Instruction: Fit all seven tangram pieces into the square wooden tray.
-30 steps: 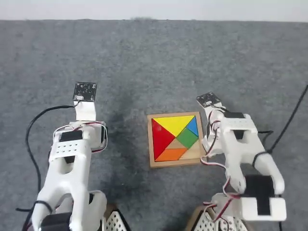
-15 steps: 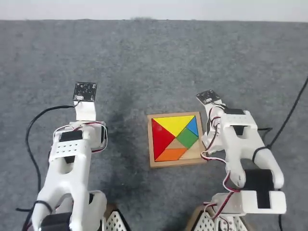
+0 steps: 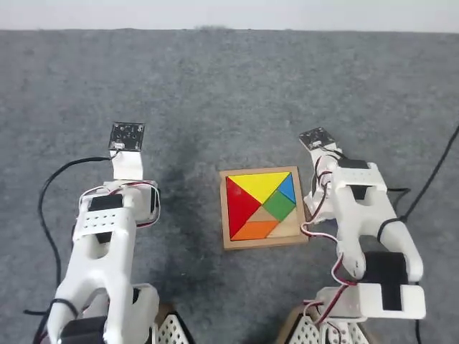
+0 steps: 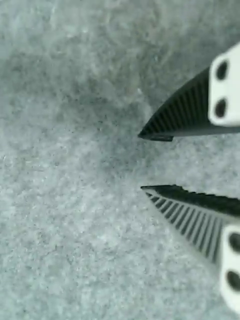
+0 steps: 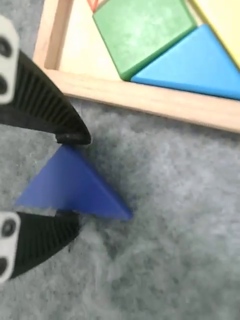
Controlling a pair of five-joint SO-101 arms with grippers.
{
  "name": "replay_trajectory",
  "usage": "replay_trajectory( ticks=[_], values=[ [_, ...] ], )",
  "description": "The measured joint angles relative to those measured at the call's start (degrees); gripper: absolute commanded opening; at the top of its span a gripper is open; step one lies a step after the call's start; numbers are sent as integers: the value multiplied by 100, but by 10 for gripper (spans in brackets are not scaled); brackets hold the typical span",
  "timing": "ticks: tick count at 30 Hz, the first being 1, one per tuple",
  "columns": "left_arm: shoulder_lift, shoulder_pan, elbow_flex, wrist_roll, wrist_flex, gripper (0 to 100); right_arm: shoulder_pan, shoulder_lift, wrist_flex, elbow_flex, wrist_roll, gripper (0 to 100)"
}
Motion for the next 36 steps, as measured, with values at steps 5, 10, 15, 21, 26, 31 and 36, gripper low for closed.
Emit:
replay_trajectory(
  ticks=[5, 10, 15, 21, 26, 31, 36],
  values=[
    [0, 0, 0, 0, 0, 145, -9, -466, 352, 9, 26, 132],
    [0, 0, 0, 0, 0, 145, -237, -1213, 888, 9, 387, 132],
    [0, 0, 0, 0, 0, 145, -1046, -1960, 1240, 9, 1231, 132],
    [0, 0, 0, 0, 0, 145, -1890, -2312, 1538, 9, 2365, 132],
    [0, 0, 0, 0, 0, 145, -1899, -2382, 1574, 9, 3051, 138],
    [0, 0, 0, 0, 0, 145, -756, -2418, 1574, 9, 2629, 212],
    [0, 26, 0, 0, 0, 145, -202, -2356, 1451, 105, 2532, 279]
  ],
)
